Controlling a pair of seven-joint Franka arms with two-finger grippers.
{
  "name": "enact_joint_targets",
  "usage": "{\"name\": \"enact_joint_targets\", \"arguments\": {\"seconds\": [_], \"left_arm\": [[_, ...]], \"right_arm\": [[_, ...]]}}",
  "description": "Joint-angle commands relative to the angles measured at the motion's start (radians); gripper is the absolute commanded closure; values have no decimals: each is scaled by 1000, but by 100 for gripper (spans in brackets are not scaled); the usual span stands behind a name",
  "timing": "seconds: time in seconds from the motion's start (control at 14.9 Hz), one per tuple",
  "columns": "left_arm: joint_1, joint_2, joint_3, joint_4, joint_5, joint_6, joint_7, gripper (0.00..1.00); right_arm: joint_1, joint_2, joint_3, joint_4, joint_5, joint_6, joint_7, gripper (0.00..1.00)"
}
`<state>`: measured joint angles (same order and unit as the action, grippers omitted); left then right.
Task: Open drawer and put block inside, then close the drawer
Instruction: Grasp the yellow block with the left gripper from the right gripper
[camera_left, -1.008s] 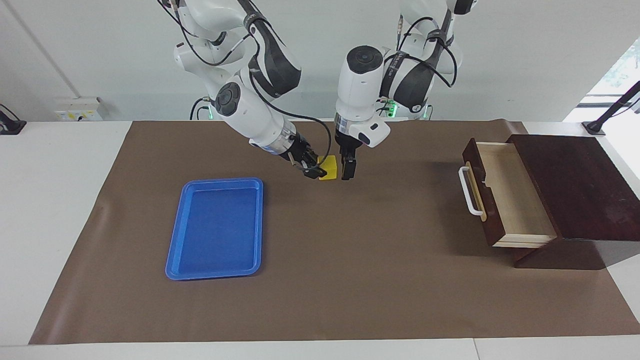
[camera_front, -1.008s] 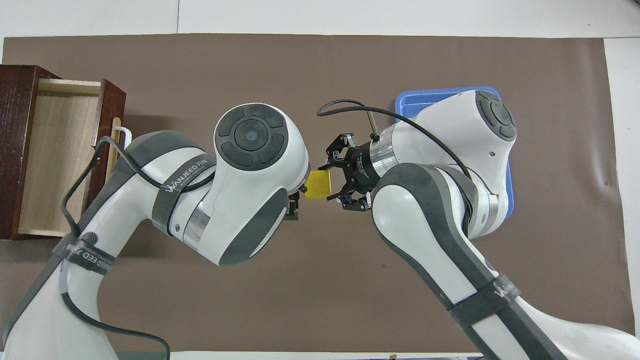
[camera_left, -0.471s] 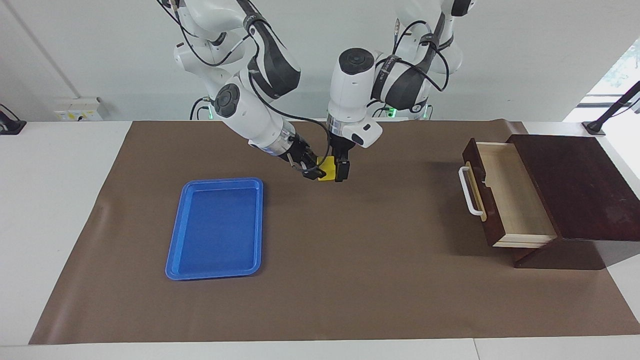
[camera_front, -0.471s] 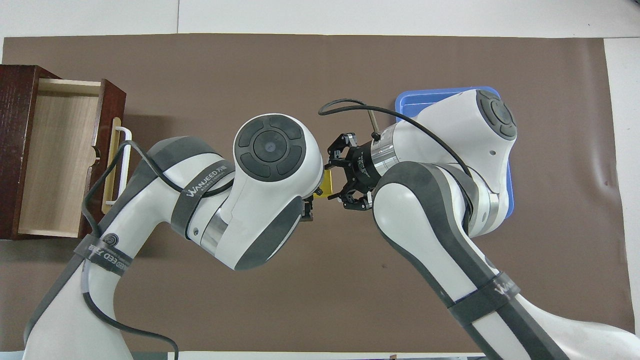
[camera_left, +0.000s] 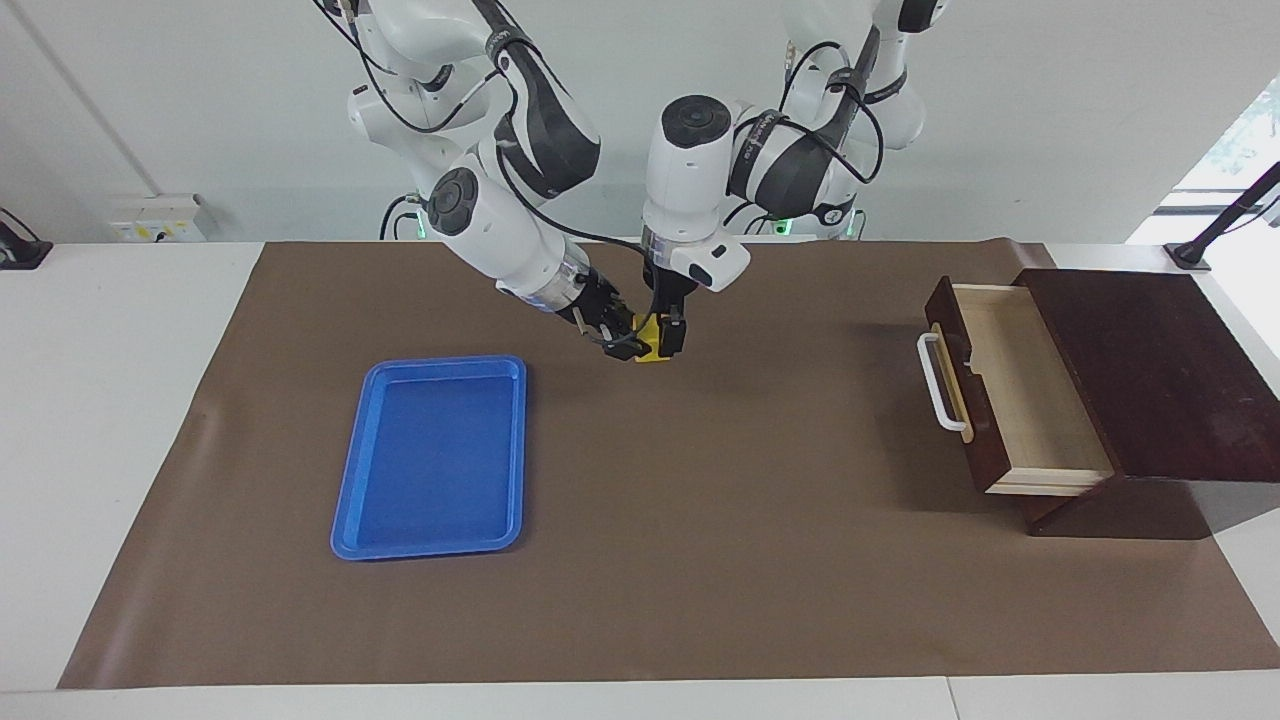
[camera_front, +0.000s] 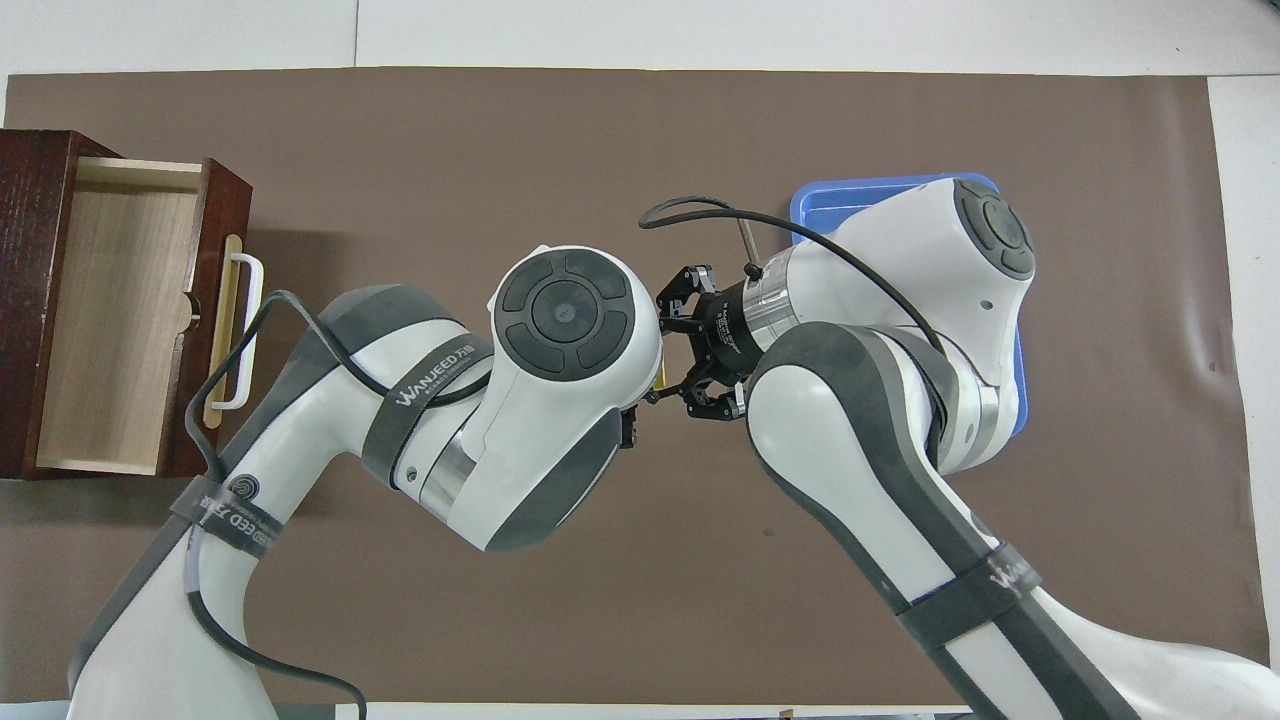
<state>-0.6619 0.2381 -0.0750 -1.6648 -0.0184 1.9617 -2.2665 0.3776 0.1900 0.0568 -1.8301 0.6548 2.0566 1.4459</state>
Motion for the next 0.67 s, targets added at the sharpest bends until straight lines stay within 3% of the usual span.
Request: {"name": "enact_joint_targets", "arguments": {"seconds": [0.0, 0.47, 0.54, 0.61], "left_arm": [[-19, -8, 15, -23, 9, 17, -22, 100], [-9, -10, 17, -21, 11, 2, -5, 100], [-5, -10, 20, -12, 11, -19, 5, 100], [-4, -11, 24, -3, 11, -39, 10, 100]], "right_arm": [[-6, 5, 3, 15, -6, -4, 25, 100], [-6, 6, 3, 23, -4, -7, 56, 100], [-8, 6, 3, 26, -7, -7, 69, 17], [-8, 8, 3, 37, -7, -9, 74, 0]]}}
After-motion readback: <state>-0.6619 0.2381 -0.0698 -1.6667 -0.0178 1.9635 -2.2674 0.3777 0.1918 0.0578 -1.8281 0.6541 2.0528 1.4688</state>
